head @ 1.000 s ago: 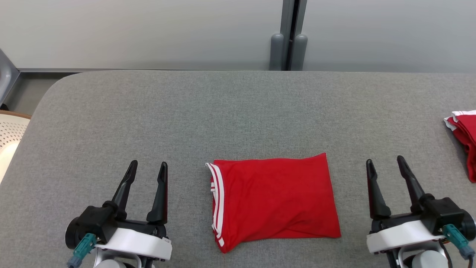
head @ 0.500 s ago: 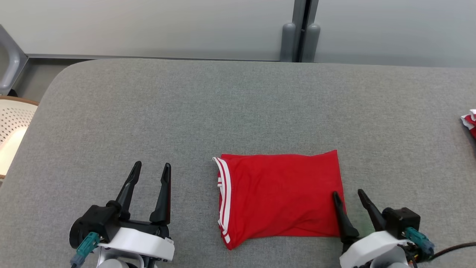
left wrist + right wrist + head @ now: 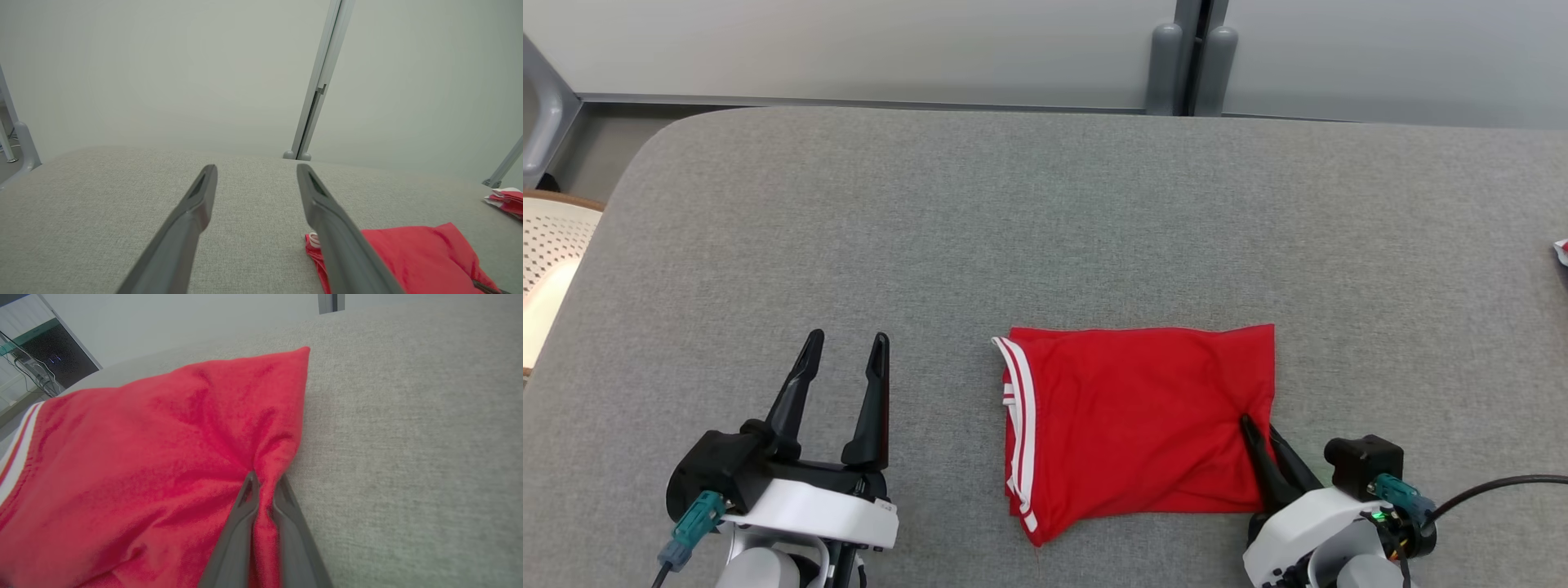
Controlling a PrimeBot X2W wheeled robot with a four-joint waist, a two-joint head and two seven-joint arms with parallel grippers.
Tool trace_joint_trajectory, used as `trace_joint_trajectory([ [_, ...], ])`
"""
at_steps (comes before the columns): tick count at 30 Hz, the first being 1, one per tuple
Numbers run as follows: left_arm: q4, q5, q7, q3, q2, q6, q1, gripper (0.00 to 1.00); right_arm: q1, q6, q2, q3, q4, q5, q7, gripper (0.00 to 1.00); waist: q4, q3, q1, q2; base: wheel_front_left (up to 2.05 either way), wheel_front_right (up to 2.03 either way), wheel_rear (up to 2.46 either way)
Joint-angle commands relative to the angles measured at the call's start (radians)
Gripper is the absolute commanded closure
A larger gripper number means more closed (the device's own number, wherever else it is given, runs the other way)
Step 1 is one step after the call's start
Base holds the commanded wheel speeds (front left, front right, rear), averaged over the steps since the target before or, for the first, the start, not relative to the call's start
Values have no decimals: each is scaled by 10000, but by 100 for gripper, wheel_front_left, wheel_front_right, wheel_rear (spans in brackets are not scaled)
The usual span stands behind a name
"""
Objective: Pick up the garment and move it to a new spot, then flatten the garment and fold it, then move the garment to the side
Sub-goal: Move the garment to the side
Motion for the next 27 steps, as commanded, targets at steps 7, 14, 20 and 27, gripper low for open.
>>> trace_joint_trajectory([
  [7,-350,27,-14,255,35,-34,-184,0,-764,-13,-882,182,113,-1123,-422,100,-603,0,0,-1,0,0,0],
  [14,-718,405,-12,218,32,-103,-563,0,-1734,-10,-2238,279,-1189,-3103,-457,100,-1653,388,0,-1,0,0,0],
  [20,-1140,1020,-12,80,85,-178,-1312,0,-3024,-11,-3774,756,-1551,-3538,-459,100,-2441,1199,0,-1,0,0,0],
  [27,-1552,1028,-12,-446,687,-187,-2163,0,-4598,-10,-5255,326,-980,-2960,-250,100,-3113,2427,0,-1,0,0,0],
])
